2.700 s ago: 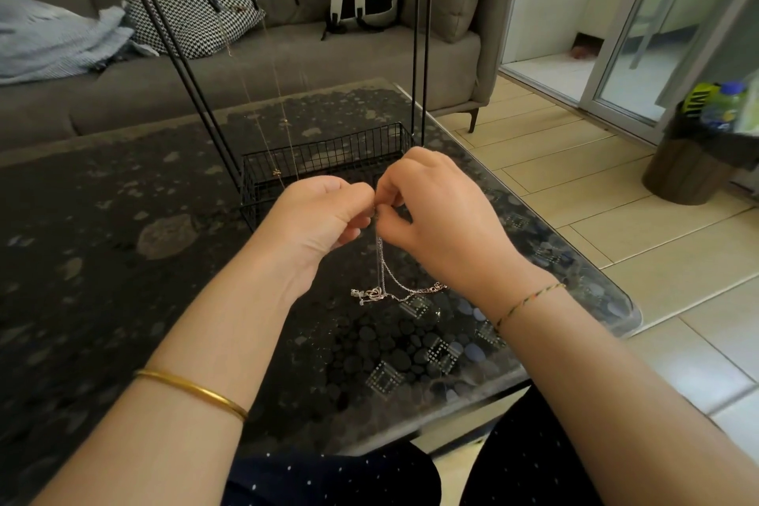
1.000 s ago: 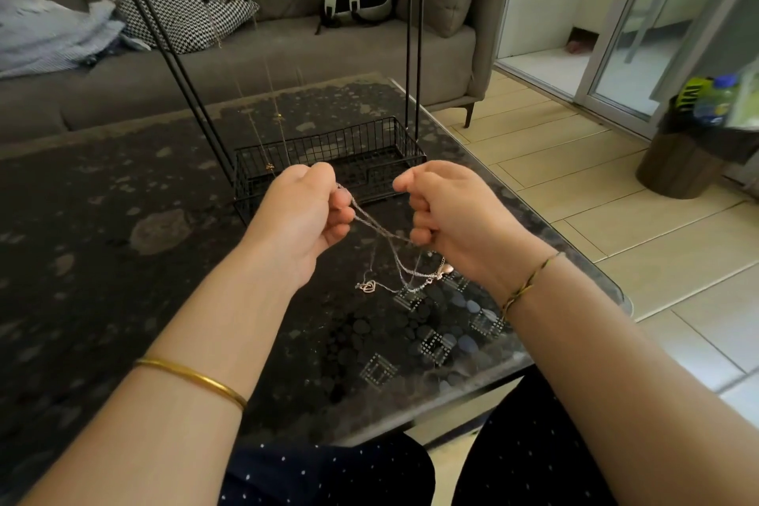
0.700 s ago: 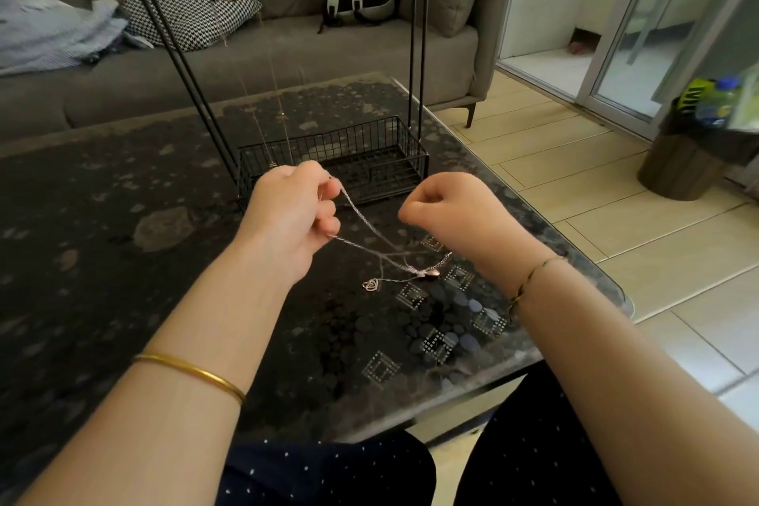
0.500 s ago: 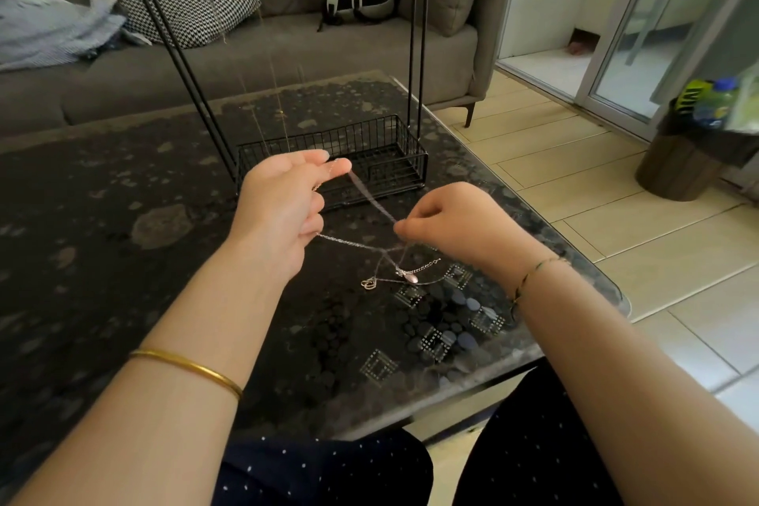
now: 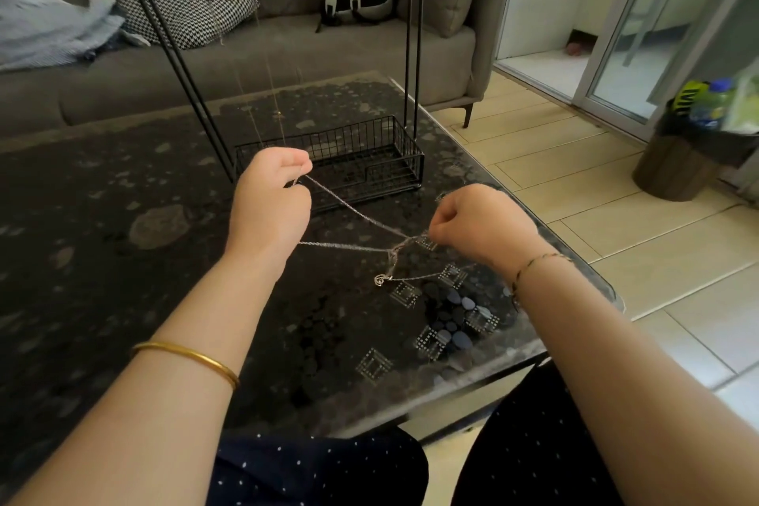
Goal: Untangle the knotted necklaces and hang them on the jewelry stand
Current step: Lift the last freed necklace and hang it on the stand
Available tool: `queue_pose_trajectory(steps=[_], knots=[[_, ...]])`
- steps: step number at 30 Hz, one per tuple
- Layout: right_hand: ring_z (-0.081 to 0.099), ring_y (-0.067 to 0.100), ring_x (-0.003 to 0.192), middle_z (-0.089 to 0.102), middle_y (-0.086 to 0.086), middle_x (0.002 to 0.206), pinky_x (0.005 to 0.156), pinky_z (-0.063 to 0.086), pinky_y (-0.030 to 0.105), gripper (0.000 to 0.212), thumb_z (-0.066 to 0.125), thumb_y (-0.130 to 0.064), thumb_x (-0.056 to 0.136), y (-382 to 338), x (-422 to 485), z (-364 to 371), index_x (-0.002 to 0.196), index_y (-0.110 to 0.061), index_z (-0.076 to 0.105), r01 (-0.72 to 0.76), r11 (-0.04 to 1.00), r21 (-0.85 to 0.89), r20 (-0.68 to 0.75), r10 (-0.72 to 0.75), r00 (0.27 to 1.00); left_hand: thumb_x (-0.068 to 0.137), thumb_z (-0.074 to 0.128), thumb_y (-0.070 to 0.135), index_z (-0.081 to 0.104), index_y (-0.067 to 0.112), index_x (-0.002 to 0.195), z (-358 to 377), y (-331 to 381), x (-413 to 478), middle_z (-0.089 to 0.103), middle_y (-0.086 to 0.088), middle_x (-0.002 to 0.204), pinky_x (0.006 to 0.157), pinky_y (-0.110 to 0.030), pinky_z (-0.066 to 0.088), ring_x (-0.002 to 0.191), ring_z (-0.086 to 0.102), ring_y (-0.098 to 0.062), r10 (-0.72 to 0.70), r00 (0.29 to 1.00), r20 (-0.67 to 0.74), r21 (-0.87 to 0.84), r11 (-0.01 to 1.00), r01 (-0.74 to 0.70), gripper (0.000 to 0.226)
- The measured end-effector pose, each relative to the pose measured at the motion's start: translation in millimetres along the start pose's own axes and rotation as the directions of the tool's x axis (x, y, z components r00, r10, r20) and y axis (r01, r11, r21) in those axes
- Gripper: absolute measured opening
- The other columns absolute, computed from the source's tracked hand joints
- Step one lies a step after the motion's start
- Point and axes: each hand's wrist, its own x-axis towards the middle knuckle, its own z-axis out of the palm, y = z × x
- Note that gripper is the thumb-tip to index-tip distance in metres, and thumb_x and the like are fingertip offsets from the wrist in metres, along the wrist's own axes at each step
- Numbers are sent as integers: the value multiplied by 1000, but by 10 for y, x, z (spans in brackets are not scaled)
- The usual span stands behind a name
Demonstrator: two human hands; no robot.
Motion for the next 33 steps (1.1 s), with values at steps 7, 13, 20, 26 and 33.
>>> queue_pose_trajectory(steps=[7,13,20,26,33], knots=[[63,24,78,67,-1,83,66,54,35,11,60,-23,86,68,2,-4,76,-24,67,-91,989,-114,-137,75,988,87,46,-3,47,21,133,-21,-131,16,53,3,139,85,-27,34,126,49,-20,133,991,-24,385,916,-114,52],[60,25,76,63,0,83,61,46,30,11,54,-19,86,92,5,-18,84,-17,65,-121,987,-107,-225,95,970,83,65,5,29,21,145,46,-113,-24,39,-5,147,73,-32,37,113,55,-28,41,995,95,628,773,-92,74],[59,33,99,58,2,66,78,54,48,23,52,-28,83,55,38,16,62,-19,53,-18,969,246,-187,66,980,73,81,17,3,32,151,107,-193,-44,-25,-6,157,94,-43,50,129,44,-33,-321,899,299,801,596,-54,111],[57,28,82,58,4,72,77,51,42,19,44,-22,87,96,69,-1,80,-10,56,-21,940,342,-329,141,934,74,81,19,9,24,151,46,-235,-36,-24,-11,156,97,-44,48,132,40,-37,-395,890,228,852,523,14,106],[44,13,45,48,3,65,41,48,23,16,34,-8,96,-33,-27,-27,99,-6,50,-46,555,830,-44,147,988,76,79,18,28,16,143,53,-281,-39,15,-13,139,93,-39,49,111,51,-31,-406,896,179,829,553,85,84]])
